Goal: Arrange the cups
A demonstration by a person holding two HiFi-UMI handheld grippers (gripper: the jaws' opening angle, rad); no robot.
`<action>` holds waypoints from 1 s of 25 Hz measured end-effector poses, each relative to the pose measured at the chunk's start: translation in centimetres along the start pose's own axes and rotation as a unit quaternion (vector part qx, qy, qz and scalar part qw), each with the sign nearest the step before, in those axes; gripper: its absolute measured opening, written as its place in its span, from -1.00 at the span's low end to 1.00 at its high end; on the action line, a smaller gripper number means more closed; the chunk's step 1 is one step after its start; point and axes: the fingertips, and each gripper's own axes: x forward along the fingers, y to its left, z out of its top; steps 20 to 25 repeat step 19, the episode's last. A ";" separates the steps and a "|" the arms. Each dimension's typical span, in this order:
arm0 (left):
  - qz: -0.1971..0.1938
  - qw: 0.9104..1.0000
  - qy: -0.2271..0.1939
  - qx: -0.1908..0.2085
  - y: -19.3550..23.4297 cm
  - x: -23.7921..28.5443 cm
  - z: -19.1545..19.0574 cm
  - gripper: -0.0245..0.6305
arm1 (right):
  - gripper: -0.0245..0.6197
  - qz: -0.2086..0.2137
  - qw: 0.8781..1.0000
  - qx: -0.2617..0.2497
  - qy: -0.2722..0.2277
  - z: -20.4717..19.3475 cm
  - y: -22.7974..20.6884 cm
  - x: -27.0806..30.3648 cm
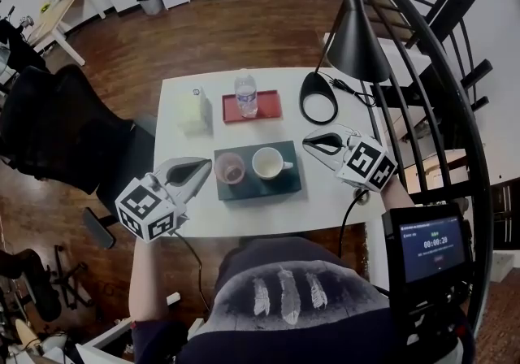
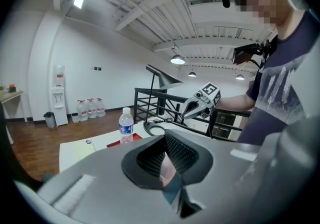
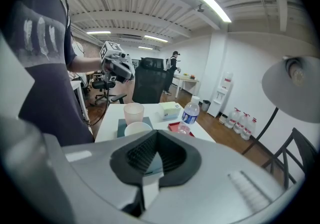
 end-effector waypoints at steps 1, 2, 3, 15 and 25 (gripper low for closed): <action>0.000 1.000 0.000 -0.002 0.1 0.1 0.0 -0.88 | -0.91 0.001 1.000 0.001 -0.001 0.1 0.0 0.0; -0.001 1.000 -0.001 -0.004 0.1 0.3 0.1 -0.88 | -0.92 0.001 1.000 0.001 -0.002 0.1 0.0 0.0; -0.003 1.000 -0.003 -0.006 0.1 0.5 0.3 -0.88 | -0.92 0.002 1.000 0.001 -0.002 0.1 -0.1 0.0; -0.003 1.000 0.027 0.003 1.0 2.5 -0.7 -0.88 | -0.92 0.009 1.000 0.011 0.012 -0.9 -0.2 0.9; -0.003 1.000 0.031 0.007 0.9 2.5 -0.6 -0.88 | -0.92 0.011 1.000 0.009 0.020 -0.8 -0.2 1.1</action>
